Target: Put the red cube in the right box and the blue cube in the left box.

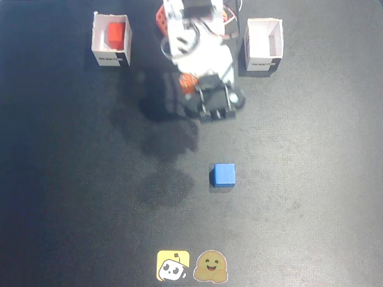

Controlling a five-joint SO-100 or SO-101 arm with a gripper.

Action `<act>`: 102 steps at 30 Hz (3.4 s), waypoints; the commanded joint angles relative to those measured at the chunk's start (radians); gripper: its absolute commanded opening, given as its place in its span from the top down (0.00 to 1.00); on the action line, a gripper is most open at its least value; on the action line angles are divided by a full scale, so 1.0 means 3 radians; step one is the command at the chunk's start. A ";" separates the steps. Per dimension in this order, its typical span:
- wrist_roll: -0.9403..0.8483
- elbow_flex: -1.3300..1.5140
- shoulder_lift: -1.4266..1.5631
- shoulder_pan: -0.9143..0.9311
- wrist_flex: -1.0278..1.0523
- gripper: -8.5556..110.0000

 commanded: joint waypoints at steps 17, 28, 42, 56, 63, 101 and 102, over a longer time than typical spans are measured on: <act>0.0256 -0.0711 -0.1299 -0.0169 -0.0747 0.86; 0.0307 -0.0951 -0.1759 -0.0189 -0.0956 0.84; 0.0404 -0.1181 -0.2357 -0.0312 -0.1273 0.80; 0.0455 -0.1191 -0.2710 -0.0332 -0.1462 0.76; 0.0455 -0.1099 -0.2817 -0.0327 -0.1667 0.76; 0.0256 -0.1074 -0.1974 0.0072 -0.0823 0.83; 0.0251 -0.1058 -0.1912 0.0082 -0.0777 0.83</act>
